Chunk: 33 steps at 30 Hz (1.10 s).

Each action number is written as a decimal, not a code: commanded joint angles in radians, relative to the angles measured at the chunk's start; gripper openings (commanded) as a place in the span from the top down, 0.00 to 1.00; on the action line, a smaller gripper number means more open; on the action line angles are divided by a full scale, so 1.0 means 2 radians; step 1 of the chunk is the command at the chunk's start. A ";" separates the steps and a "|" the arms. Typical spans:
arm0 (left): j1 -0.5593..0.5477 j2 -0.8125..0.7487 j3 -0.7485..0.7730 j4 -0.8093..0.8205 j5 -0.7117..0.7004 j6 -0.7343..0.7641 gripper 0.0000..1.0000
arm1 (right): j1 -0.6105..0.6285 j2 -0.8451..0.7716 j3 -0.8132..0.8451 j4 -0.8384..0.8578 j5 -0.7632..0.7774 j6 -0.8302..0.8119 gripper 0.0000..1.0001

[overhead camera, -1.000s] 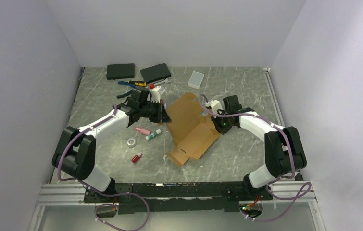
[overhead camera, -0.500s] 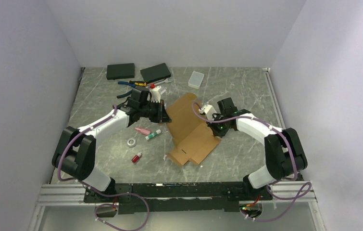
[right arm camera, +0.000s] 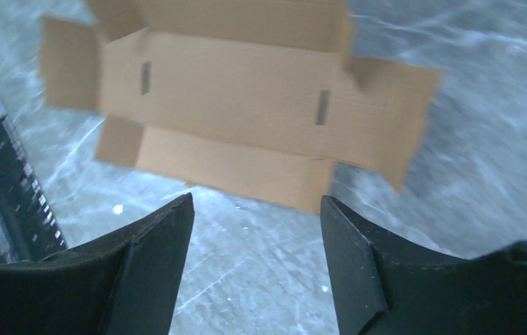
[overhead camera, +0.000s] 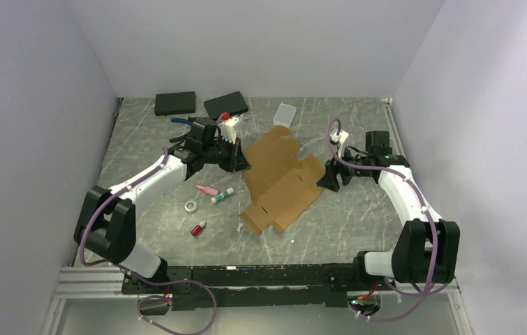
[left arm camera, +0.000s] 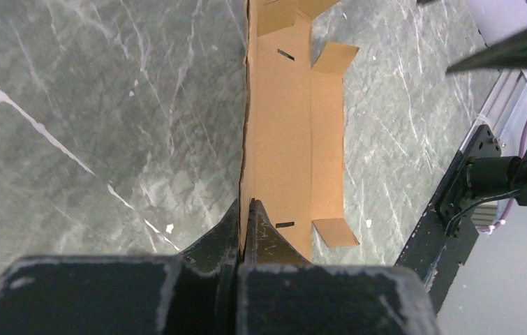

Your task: Fold the paper box

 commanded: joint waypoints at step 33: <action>-0.117 -0.039 0.078 -0.023 -0.118 0.195 1.00 | -0.080 -0.091 -0.118 0.184 -0.021 0.053 0.13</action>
